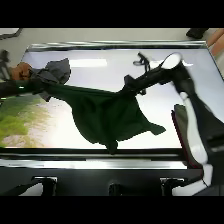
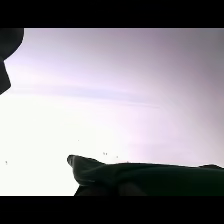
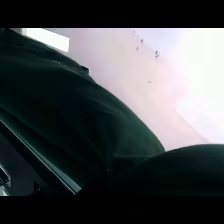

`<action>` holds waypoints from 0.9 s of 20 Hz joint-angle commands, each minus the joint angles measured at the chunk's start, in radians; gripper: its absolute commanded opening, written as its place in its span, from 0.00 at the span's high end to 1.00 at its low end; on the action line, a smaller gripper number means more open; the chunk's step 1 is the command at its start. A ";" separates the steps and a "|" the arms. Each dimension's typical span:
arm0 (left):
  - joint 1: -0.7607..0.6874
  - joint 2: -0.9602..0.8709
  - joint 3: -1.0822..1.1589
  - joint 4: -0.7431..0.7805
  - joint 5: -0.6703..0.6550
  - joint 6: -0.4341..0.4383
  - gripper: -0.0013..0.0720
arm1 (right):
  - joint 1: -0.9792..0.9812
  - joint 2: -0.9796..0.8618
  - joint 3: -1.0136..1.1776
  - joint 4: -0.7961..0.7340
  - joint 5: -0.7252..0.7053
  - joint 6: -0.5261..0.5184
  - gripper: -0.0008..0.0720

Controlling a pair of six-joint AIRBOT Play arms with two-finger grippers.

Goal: Fold the shirts.

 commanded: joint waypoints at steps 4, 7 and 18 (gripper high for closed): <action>-0.077 -0.283 -0.031 -0.092 -0.005 -0.027 0.83 | -0.008 -0.205 0.010 0.076 -0.135 0.059 0.84; -0.047 -0.275 0.008 -0.087 -0.071 -0.072 0.06 | -0.089 -0.146 0.060 0.045 -0.060 0.019 0.36; 0.031 -0.147 -0.419 -0.176 -0.354 0.030 0.18 | -0.460 0.228 -0.368 -0.484 0.241 0.087 0.21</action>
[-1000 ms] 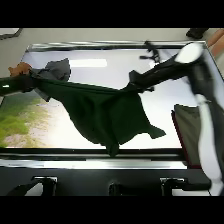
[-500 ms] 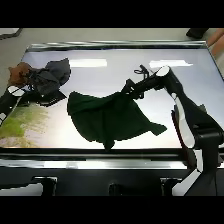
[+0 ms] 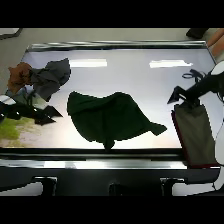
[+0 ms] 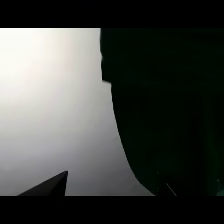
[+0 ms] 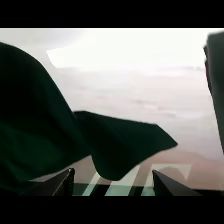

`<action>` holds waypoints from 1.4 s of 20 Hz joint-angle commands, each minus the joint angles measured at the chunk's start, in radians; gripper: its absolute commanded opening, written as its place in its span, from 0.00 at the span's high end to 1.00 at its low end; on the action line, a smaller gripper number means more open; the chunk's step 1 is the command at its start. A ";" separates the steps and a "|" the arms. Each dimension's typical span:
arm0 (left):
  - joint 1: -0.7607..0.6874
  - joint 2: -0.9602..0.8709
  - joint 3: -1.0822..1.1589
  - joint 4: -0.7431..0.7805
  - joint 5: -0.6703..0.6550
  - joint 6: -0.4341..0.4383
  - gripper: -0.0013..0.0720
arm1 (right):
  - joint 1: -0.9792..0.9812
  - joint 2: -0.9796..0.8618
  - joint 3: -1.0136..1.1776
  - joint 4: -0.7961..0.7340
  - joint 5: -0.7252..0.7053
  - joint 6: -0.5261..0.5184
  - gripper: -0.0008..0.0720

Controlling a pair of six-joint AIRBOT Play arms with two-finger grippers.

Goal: Fold the shirts.

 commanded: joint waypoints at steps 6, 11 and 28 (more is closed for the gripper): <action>-0.246 0.026 -0.374 -0.315 0.291 0.088 0.18 | -0.017 0.154 -0.432 -0.135 -0.109 -0.027 0.20; -0.322 0.022 -0.374 -0.335 0.487 0.016 0.49 | -0.016 0.154 -0.517 -0.050 -0.285 -0.040 0.20; -0.271 0.193 -0.293 -0.266 0.270 0.132 0.93 | -0.016 0.069 -0.486 0.156 -0.424 -0.157 0.95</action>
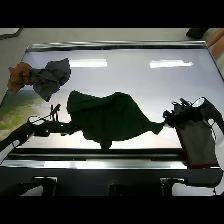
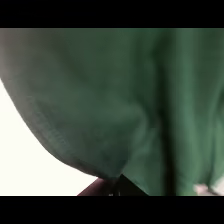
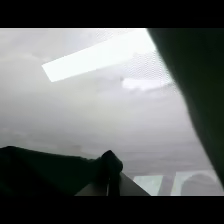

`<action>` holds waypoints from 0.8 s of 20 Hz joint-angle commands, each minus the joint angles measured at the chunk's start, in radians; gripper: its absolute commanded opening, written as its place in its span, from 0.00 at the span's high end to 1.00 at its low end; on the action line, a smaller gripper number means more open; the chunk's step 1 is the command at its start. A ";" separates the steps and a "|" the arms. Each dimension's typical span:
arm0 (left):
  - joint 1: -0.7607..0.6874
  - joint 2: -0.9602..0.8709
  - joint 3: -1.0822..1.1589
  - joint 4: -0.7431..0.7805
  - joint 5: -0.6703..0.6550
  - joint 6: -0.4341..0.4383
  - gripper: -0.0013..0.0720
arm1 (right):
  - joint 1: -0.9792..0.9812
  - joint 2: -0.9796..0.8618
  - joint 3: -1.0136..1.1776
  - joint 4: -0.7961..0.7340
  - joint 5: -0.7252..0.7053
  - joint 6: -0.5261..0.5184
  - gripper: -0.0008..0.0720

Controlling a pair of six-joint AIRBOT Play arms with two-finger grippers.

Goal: Fold the shirts.

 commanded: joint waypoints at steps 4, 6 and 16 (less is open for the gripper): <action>0.165 0.317 0.391 0.245 -0.222 -0.078 0.93 | -0.002 0.209 0.244 0.093 0.011 -0.009 0.95; 0.253 0.420 0.672 0.247 -0.212 -0.107 0.93 | -0.002 0.347 0.400 0.084 -0.098 0.085 0.95; 0.468 0.521 1.407 0.311 -0.218 -0.312 0.93 | -0.002 0.860 0.715 -0.230 -0.167 0.315 0.95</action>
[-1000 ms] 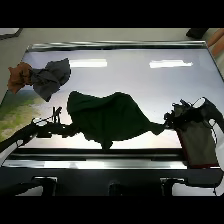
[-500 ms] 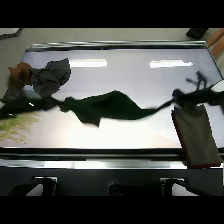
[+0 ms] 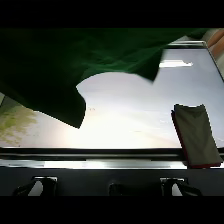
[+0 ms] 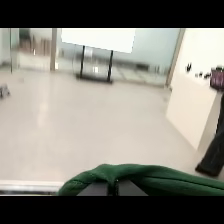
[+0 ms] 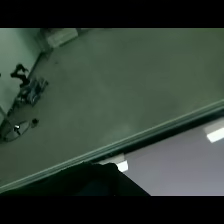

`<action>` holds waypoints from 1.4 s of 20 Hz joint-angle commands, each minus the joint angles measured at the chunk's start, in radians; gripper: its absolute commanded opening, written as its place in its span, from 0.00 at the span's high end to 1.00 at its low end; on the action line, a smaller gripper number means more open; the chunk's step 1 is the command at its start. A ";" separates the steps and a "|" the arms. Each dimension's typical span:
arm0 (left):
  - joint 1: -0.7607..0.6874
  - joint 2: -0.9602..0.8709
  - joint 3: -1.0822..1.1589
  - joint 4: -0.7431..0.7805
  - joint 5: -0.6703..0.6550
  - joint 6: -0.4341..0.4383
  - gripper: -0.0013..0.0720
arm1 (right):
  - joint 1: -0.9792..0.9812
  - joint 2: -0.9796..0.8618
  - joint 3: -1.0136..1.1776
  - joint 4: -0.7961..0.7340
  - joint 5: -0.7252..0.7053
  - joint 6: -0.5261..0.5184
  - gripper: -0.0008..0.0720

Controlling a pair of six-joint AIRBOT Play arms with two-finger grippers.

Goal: Fold the shirts.

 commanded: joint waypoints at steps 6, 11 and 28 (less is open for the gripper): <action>0.021 0.043 0.081 -0.041 0.003 -0.046 0.93 | 0.000 0.185 0.037 -0.219 0.114 0.040 0.95; 0.021 -0.041 0.027 -0.027 -0.238 -0.045 0.93 | 0.000 0.049 0.037 -0.180 0.324 -0.025 0.95; -0.315 -0.845 -0.504 0.007 0.317 0.162 0.93 | 0.231 -0.953 -0.060 -0.237 -0.230 0.178 0.94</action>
